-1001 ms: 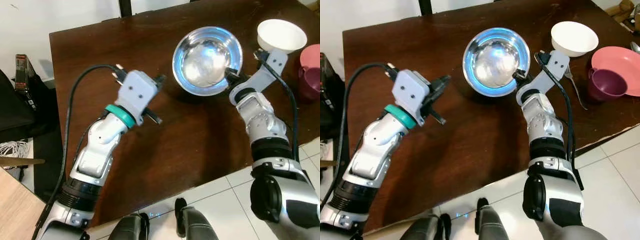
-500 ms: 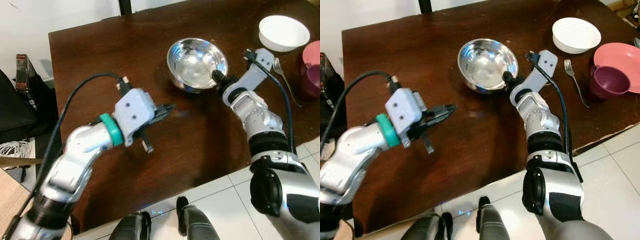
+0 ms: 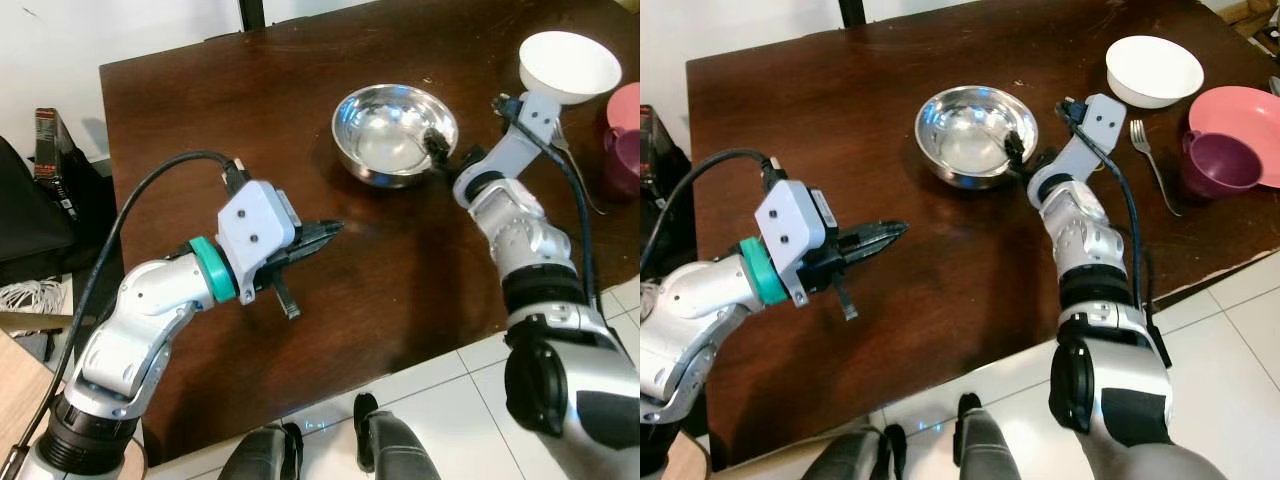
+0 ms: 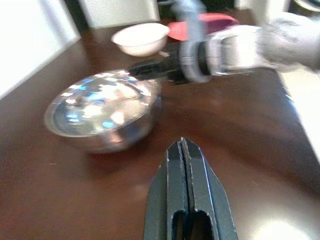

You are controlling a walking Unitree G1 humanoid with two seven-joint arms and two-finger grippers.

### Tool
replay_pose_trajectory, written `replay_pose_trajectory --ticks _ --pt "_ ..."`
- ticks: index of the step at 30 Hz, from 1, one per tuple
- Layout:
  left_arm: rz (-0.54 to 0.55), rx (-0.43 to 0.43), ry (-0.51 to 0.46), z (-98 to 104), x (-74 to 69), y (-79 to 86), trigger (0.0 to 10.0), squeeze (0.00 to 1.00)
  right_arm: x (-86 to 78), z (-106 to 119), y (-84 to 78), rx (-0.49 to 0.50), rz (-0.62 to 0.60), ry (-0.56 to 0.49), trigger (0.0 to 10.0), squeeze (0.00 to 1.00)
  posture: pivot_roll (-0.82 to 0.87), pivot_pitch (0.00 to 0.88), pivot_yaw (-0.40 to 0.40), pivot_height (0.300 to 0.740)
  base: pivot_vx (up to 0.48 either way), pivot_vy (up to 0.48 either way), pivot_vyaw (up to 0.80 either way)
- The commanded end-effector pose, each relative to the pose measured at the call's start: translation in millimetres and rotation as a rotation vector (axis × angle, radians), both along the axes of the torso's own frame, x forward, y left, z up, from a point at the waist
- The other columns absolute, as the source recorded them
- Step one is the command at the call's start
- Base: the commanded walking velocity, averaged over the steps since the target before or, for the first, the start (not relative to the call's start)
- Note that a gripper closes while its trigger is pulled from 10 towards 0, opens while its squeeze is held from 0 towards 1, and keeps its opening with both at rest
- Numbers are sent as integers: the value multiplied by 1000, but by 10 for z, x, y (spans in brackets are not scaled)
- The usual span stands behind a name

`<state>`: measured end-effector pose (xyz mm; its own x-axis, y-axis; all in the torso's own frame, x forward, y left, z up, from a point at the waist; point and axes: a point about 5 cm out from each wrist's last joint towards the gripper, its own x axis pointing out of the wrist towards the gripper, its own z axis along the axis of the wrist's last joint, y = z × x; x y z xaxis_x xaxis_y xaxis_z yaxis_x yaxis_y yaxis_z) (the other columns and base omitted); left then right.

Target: Setting the table

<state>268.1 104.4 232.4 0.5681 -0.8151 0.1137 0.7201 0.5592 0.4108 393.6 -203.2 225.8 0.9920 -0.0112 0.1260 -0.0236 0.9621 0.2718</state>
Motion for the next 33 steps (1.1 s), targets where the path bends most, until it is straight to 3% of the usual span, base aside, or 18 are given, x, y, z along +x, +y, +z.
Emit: replay_pose_trajectory --ticks 1,2,4,5,6,7,8,9,10,14,19,24,29,33 --pt "43 -28 23 -17 14 37 10000 0 -176 86 -48 -72 -42 -123 10000 0 -22 182 99 740 0 0 0" --pt "43 -28 23 -17 14 37 10000 0 -176 86 -48 -72 -42 -123 10000 0 -22 182 99 740 0 0 0" --pt "84 -64 35 -18 29 65 10000 0 -384 150 -14 -161 -53 -245 10000 0 -36 182 103 740 0 0 0" --pt "84 -64 35 -18 29 65 10000 0 -384 150 -14 -161 -53 -245 10000 0 -36 182 103 740 0 0 0" --pt "121 -98 50 -36 51 75 10000 0 -521 113 74 -231 -18 -292 10000 0 -46 178 107 740 0 0 0" --pt "121 -98 50 -36 51 75 10000 0 -521 113 74 -231 -18 -292 10000 0 -46 178 107 740 0 0 0" --pt "180 -151 76 -76 92 87 10000 0 -665 30 182 -277 23 -319 10000 0 -57 179 112 740 0 0 0" --pt "180 -151 76 -76 92 87 10000 0 -665 30 182 -277 23 -319 10000 0 -57 179 112 740 0 0 0" --pt "375 -265 151 -241 219 150 10000 0 -889 -219 343 -270 75 -302 10000 0 -84 178 119 740 0 0 0" --pt "487 -268 158 -379 263 192 10000 0 -1002 -364 369 -254 62 -264 10000 0 -103 177 117 740 0 0 0" --pt "508 -193 101 -475 219 243 10000 0 -1108 -429 289 -315 42 -232 10000 0 -113 160 117 740 0 0 0" --pt "538 -213 133 -548 211 340 10000 0 -1096 -375 222 -332 30 -247 10000 0 -107 150 115 740 0 0 0" --pt "613 -230 139 -665 231 386 10000 0 -988 -307 332 -268 48 -280 10000 0 -98 140 99 740 0 0 0" --pt "633 -229 127 -687 236 392 10000 0 -971 -301 366 -275 58 -280 10000 0 -95 136 86 740 0 0 0"
